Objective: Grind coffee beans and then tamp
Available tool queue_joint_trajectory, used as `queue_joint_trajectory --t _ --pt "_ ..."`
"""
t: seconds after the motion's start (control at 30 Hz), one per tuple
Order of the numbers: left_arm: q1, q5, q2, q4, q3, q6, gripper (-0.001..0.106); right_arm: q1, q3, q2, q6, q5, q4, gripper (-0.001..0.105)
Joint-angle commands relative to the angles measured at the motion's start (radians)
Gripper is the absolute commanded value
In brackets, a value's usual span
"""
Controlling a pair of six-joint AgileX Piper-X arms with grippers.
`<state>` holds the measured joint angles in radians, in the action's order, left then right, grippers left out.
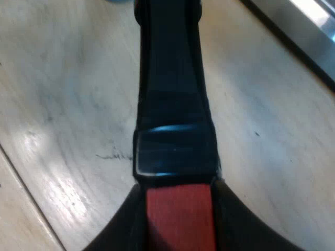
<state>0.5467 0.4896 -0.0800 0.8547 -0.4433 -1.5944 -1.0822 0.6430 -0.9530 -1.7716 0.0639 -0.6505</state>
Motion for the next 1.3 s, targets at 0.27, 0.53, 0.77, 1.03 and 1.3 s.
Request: queue_joint_trajectory --t 0.27,0.53,0.77,1.03,1.3 --pt "0.002 -0.074 0.005 -0.002 0.009 -0.001 0.078 0.032 -0.115 0.018 -0.118 -0.055 0.224 0.0" --pt "0.002 -0.157 0.003 -0.052 0.045 -0.001 0.078 0.032 -0.236 0.02 -0.11 -0.053 0.392 0.0" --pt "0.002 -0.159 0.003 -0.054 0.055 -0.001 0.078 0.032 -0.288 0.02 -0.11 -0.046 0.456 0.0" --pt "0.002 -0.16 -0.071 -0.06 0.057 -0.021 0.078 0.06 -0.292 -0.043 -0.11 -0.044 0.477 0.0" --pt "0.002 -0.16 -0.127 -0.064 0.057 -0.024 0.078 0.082 -0.292 -0.154 -0.112 -0.073 0.585 0.0"
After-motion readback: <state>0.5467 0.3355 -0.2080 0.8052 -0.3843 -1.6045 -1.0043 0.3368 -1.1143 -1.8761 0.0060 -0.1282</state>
